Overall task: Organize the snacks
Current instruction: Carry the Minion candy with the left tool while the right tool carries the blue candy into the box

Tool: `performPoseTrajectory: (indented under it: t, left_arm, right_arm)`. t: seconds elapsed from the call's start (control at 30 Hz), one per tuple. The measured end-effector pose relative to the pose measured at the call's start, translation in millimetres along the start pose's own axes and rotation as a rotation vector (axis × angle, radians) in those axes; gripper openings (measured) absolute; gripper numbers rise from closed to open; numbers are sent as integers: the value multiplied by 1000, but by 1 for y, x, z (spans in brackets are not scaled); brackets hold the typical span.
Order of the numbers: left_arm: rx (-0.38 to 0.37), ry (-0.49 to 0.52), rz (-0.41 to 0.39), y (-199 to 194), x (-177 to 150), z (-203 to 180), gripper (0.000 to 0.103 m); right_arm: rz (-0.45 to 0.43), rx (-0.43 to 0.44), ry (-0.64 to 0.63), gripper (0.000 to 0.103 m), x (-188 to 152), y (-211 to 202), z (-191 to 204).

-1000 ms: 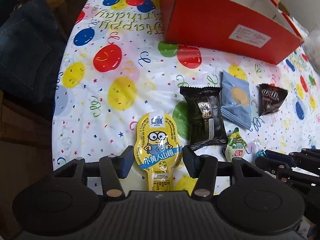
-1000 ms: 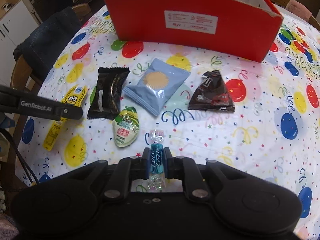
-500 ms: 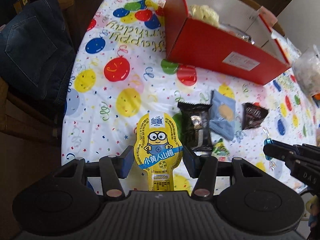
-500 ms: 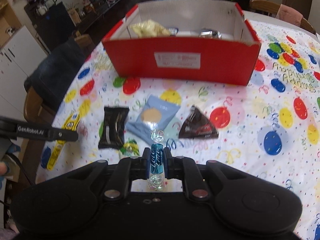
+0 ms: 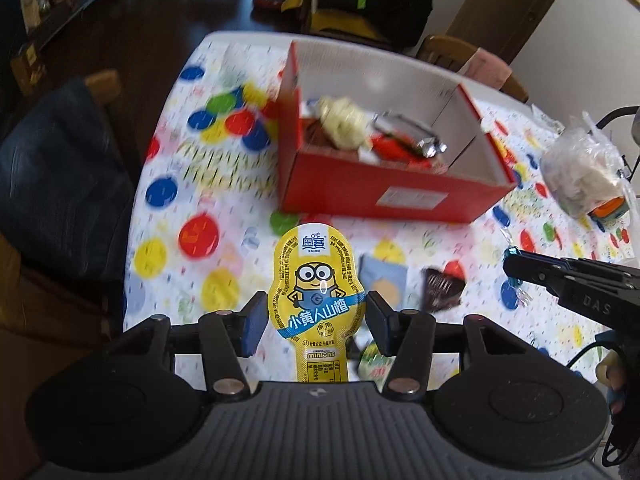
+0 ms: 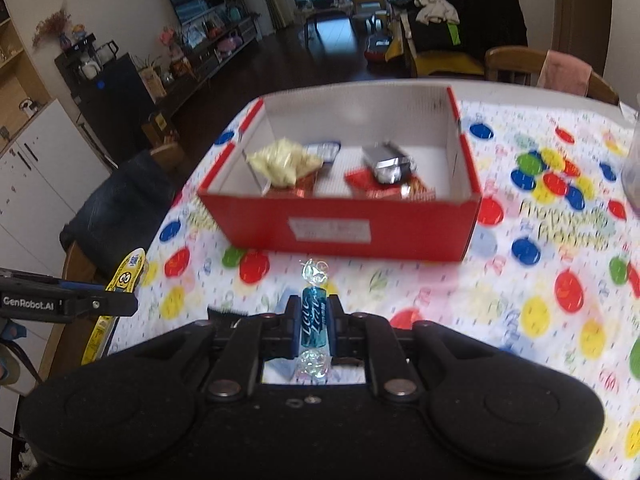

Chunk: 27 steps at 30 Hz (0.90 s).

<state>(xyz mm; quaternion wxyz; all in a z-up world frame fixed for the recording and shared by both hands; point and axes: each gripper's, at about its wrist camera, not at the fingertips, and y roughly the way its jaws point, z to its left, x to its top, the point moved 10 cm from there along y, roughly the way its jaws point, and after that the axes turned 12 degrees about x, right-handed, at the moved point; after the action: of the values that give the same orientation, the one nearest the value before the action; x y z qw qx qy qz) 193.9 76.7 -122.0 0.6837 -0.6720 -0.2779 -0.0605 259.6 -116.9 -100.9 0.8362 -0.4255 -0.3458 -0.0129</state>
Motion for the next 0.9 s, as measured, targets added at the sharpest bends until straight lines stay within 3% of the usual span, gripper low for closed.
performPoseTrajectory:
  t: [0.37,0.9]
  left_arm:
    - [21,49,-91,-7,67,-35,52]
    - [83,73,-81,36,144,-73,52]
  right_arm:
    - [-58,-24,-18,11,57,4,-28]
    - [-18,-52,-34,11,113,48,-81]
